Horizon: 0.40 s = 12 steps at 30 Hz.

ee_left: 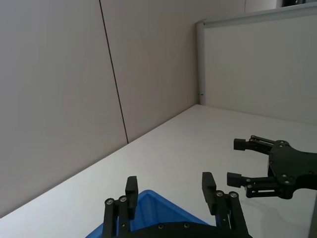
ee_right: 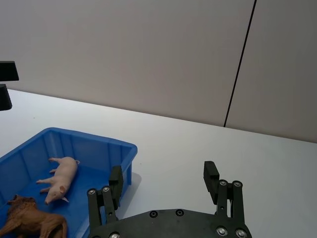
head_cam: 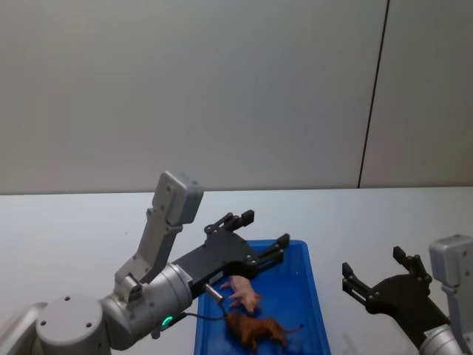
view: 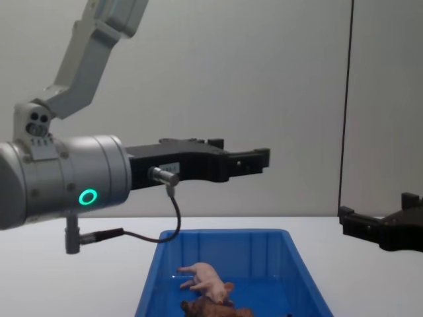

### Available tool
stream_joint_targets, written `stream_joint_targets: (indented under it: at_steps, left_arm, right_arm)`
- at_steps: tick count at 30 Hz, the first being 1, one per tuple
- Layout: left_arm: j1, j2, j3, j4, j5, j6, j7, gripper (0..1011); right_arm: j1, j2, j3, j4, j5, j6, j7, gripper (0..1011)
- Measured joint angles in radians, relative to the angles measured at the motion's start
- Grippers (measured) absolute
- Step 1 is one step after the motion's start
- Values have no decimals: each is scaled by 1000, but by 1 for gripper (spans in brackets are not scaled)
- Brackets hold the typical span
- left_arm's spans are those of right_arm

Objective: Pick up the two dolls from the table and place them into the box.

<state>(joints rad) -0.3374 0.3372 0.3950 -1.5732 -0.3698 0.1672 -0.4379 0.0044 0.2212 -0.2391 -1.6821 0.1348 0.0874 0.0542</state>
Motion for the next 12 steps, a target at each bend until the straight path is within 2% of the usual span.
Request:
stream_joint_targets:
  at_steps: [6,12]
  left_arm:
    - [-10,-9,4,7,2,-1,-15,977]
    - [-17,-16,7,12,4,-1,-27,1001]
  right_arm:
    - [0,0,0,0,0,0,0,1001]
    - [0,0,0,0,0,0,0,1001]
